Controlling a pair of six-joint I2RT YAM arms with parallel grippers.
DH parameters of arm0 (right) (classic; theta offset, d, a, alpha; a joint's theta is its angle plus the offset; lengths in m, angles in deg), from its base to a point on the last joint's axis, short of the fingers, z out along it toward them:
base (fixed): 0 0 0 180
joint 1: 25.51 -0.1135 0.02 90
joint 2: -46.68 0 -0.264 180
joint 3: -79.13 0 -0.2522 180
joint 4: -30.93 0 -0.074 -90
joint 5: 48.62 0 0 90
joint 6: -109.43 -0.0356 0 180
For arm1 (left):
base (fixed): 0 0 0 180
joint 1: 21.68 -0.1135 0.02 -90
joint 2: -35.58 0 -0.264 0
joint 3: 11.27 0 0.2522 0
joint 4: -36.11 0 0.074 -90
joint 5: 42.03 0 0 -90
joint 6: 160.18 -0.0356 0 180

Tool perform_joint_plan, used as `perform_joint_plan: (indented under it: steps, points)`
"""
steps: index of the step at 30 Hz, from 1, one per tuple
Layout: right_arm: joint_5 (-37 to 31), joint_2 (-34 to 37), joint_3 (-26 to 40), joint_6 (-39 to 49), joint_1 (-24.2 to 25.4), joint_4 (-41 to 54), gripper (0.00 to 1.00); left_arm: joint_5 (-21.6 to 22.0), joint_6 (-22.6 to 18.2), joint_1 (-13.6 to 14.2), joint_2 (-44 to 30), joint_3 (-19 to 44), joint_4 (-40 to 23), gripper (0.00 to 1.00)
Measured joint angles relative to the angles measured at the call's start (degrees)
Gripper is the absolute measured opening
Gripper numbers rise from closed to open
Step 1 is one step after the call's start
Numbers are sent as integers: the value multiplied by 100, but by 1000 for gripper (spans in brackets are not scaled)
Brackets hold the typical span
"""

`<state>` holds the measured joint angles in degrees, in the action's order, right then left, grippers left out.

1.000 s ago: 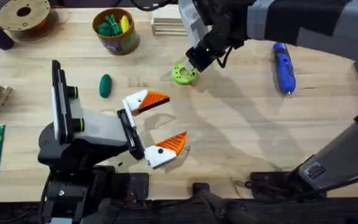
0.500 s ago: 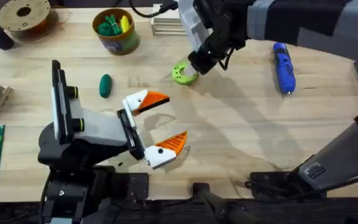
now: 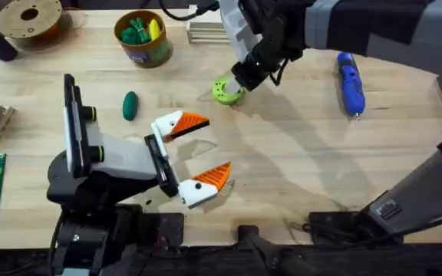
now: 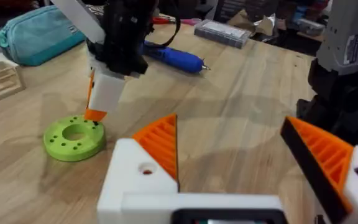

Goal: Pick up the gripper from the table and insert it into the empty holder that is missing its gripper. Then pick up a screw, insert it into the mounting hole, and use the screwdriver to tighten it. Finally, clean up the table by picking up the vegetable and placing it into the bucket.

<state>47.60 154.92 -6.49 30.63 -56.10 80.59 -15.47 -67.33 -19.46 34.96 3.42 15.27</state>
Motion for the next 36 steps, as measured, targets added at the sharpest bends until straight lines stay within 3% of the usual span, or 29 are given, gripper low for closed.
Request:
perform_joint_plan:
  steps: [36]
  points:
    - [-2,97,0,2,-4,-126,271,0,0,0,0,0,0,985]
